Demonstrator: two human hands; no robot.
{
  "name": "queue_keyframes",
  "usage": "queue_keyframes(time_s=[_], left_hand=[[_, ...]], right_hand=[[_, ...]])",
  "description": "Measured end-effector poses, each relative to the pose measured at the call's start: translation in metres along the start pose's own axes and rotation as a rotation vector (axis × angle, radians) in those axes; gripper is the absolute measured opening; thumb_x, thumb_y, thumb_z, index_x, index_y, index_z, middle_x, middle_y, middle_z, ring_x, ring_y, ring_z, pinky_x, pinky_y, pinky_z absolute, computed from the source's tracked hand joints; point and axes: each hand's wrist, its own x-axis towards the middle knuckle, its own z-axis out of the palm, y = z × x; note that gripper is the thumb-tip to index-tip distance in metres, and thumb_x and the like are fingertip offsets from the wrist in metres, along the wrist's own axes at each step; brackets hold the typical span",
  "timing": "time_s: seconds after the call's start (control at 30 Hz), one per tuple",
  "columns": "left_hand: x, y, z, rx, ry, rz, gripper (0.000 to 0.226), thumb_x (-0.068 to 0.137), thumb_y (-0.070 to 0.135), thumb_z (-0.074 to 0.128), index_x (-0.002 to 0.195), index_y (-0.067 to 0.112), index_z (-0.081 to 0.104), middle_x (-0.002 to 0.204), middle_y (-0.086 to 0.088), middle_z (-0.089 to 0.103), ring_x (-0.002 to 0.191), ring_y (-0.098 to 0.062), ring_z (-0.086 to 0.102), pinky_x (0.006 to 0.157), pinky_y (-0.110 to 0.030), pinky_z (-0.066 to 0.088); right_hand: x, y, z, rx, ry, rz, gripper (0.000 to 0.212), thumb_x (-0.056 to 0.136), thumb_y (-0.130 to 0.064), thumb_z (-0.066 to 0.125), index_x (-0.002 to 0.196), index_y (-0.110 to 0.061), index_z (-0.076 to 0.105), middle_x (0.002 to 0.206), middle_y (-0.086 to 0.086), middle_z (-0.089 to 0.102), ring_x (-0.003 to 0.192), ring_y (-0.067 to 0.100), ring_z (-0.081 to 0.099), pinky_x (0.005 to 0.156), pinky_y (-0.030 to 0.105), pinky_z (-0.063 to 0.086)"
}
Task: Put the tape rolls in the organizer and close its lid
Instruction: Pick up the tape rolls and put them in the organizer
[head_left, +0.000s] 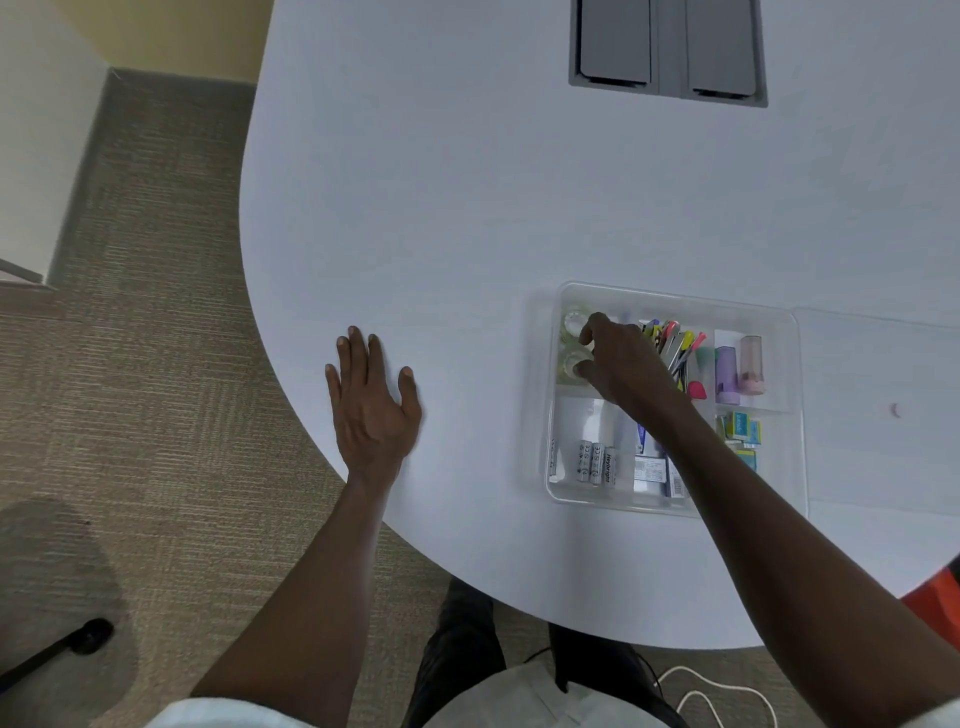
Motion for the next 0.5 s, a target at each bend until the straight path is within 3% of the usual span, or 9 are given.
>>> queue_keyframes(time_s=[0.17, 0.33, 0.5], left_hand=[[-0.0001, -0.0004, 0.0004, -0.003, 0.000, 0.004, 0.061, 0.104, 0.038, 0.041, 0.156, 0.006, 0.033, 0.168, -0.013, 0.023, 0.159, -0.025, 0.013, 0.130, -0.048, 0.013], [0.0004, -0.0025, 0.0034, 0.002, 0.006, 0.010, 0.062, 0.104, 0.040, 0.040, 0.156, 0.007, 0.033, 0.168, -0.012, 0.023, 0.159, -0.024, 0.013, 0.130, -0.048, 0.015], [0.0003, -0.0048, 0.0059, 0.013, 0.019, 0.016, 0.062, 0.105, 0.043, 0.037, 0.155, 0.007, 0.033, 0.168, -0.012, 0.024, 0.159, -0.024, 0.015, 0.129, -0.048, 0.016]], right_hand=[[-0.0033, -0.0040, 0.0020, 0.008, 0.117, 0.029, 0.035, 0.081, -0.014, 0.074, 0.106, 0.003, 0.054, 0.090, 0.024, 0.070, 0.089, 0.039, 0.067, 0.075, 0.039, 0.054], [-0.0071, -0.0031, 0.0056, 0.066, 0.152, 0.041, 0.032, 0.078, -0.001, 0.070, 0.106, 0.003, 0.056, 0.090, 0.022, 0.071, 0.086, 0.037, 0.068, 0.074, 0.041, 0.056], [-0.0053, 0.0019, 0.0075, 0.132, 0.151, 0.049, 0.032, 0.077, -0.001, 0.071, 0.107, 0.001, 0.059, 0.093, 0.021, 0.073, 0.088, 0.035, 0.069, 0.077, 0.038, 0.056]])
